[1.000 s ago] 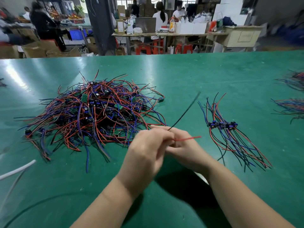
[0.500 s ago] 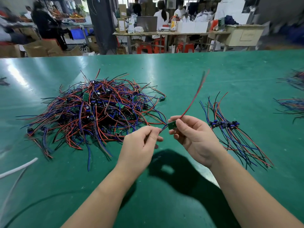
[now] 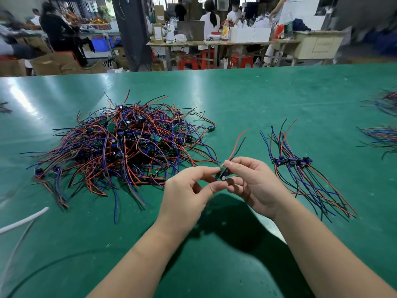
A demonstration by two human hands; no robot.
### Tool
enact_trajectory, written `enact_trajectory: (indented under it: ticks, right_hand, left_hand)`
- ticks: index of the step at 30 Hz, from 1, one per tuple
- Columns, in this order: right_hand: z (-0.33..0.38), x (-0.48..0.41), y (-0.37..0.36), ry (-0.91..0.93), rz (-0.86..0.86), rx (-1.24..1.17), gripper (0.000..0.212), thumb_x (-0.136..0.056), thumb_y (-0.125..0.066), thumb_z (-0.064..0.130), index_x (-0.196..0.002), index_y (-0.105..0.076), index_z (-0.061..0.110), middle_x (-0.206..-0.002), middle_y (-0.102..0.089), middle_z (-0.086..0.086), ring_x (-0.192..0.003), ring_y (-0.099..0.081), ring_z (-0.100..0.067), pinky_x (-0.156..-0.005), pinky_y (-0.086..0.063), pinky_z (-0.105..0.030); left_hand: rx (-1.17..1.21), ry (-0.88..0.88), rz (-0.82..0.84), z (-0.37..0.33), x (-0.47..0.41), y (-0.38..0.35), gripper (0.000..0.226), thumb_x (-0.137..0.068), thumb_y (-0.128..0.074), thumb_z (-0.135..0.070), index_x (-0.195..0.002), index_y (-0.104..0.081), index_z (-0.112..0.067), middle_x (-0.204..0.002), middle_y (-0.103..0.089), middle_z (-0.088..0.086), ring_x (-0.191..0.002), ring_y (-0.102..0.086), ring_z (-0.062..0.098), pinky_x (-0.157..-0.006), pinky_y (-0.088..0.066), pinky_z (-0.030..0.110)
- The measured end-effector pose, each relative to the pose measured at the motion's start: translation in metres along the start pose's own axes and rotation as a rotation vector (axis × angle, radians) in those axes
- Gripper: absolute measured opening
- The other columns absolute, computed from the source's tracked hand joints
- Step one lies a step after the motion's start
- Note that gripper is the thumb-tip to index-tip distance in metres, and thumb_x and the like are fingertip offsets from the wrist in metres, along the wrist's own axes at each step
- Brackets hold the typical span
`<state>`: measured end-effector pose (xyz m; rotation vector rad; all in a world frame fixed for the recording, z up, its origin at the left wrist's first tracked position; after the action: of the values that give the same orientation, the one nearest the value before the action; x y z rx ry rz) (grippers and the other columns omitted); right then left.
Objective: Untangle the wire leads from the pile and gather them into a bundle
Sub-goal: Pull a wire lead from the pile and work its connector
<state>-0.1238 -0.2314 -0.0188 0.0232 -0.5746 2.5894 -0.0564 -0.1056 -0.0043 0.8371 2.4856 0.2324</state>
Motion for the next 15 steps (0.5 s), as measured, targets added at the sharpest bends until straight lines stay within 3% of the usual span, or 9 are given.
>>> enact_trajectory:
  ticks: [4, 8, 12, 15]
  right_hand:
    - [-0.003, -0.001, 0.002, -0.009, 0.002, 0.045, 0.015, -0.065, -0.07, 0.02, -0.078, -0.069, 0.012, -0.06, -0.061, 0.003, -0.045, -0.054, -0.005, -0.045, -0.045, -0.013]
    - [-0.002, -0.003, 0.002, 0.018, 0.01, -0.022, 0.003, -0.062, -0.071, 0.017, -0.063, -0.073, 0.019, -0.064, -0.063, -0.001, -0.052, -0.055, -0.007, -0.053, -0.045, -0.014]
    - [0.001, -0.003, 0.006, 0.051, -0.046, 0.056, 0.003, -0.056, -0.073, 0.018, -0.058, -0.072, 0.017, -0.059, -0.065, -0.003, -0.048, -0.056, -0.008, -0.048, -0.045, -0.014]
    - [0.003, -0.002, 0.006, 0.084, -0.077, 0.154, 0.007, -0.053, -0.076, 0.02, -0.058, -0.072, 0.016, -0.056, -0.065, -0.003, -0.046, -0.053, -0.009, -0.046, -0.042, -0.016]
  left_hand:
    - [-0.035, 0.053, 0.008, 0.003, -0.001, 0.001, 0.019, -0.068, -0.082, -0.035, -0.084, -0.072, -0.037, -0.072, -0.07, -0.015, -0.045, -0.044, -0.001, -0.05, -0.037, 0.014]
    - [0.332, 0.317, 0.178, 0.009, 0.004, -0.017, 0.005, -0.083, -0.071, -0.018, -0.08, -0.071, -0.014, -0.068, -0.071, 0.002, -0.034, -0.045, 0.007, -0.036, -0.033, 0.014]
    - [0.485, 0.444, 0.215, 0.006, 0.008, -0.025, 0.016, -0.077, -0.071, -0.025, -0.072, -0.069, -0.01, -0.066, -0.069, 0.006, -0.043, -0.058, 0.014, -0.04, -0.046, 0.021]
    - [0.527, 0.493, 0.163, 0.01, 0.011, -0.027, 0.012, -0.079, -0.071, -0.016, -0.07, -0.069, -0.008, -0.063, -0.067, 0.007, -0.048, -0.062, 0.014, -0.046, -0.052, 0.022]
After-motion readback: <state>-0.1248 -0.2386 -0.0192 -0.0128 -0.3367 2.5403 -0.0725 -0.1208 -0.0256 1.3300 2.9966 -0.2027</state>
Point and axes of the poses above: each hand's wrist, its own x-axis away from the middle knuckle, its own y-axis out of the back of the hand, z = x × y, the point moved 7 cm from there along -x, towards the middle knuckle
